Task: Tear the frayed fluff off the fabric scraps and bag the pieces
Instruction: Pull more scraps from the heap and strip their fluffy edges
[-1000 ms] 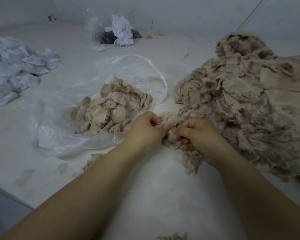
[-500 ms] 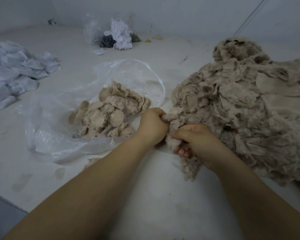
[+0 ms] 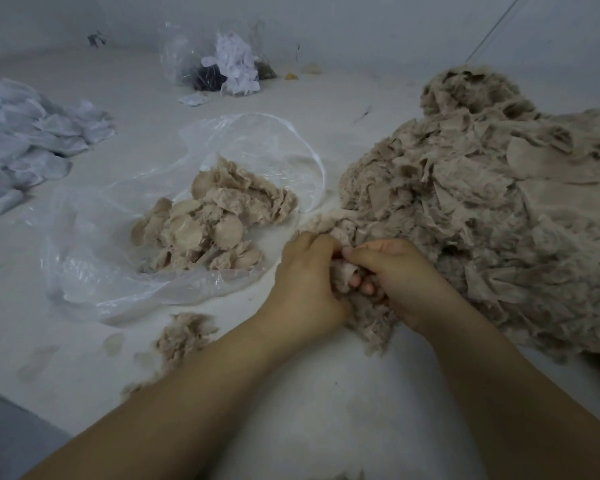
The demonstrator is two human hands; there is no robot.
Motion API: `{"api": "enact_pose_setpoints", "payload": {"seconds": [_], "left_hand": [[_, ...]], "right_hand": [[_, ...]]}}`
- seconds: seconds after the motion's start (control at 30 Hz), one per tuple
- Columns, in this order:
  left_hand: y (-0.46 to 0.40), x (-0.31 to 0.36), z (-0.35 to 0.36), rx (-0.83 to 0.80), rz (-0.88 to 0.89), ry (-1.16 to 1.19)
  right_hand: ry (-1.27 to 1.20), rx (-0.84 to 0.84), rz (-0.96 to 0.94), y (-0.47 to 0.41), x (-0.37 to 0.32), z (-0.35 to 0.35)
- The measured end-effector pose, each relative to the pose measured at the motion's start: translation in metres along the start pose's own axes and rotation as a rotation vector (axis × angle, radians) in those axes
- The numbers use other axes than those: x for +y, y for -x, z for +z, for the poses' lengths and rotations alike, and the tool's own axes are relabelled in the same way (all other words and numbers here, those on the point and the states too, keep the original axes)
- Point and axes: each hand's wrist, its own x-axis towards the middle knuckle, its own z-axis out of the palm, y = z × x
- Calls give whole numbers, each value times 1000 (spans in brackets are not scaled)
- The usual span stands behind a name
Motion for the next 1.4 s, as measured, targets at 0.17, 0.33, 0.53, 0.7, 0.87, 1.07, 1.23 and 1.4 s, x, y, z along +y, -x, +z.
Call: {"api": "enact_pose_setpoints", "payload": {"seconds": [0.17,0.33,0.53,0.7,0.87,1.07,1.23,1.4], "left_hand": [[-1,0,2,98,18,38],[-4,-4,-4,30,-77,184],[0,-1,-8,18,-127,449],[1,0,-16,251,-351,787],[0,2,-20,153,-504,1037],[-1,-1,-15,11,-508,1129],[-3,-2,-17,-1,-518,1091],[-8,-8,-26,116,-599,1177]], "right_hand": [[-8,-27,-58,0,1,1],[-68,-97,-160,1,1,3],[36,-60,-58,0,-2,3],[-86,60,49,-4,-1,0],[-84,46,47,-4,0,2],[-41,-99,-131,2,0,4],[90,-89,-46,3,-2,6],[1,51,9,-1,1,2]]}}
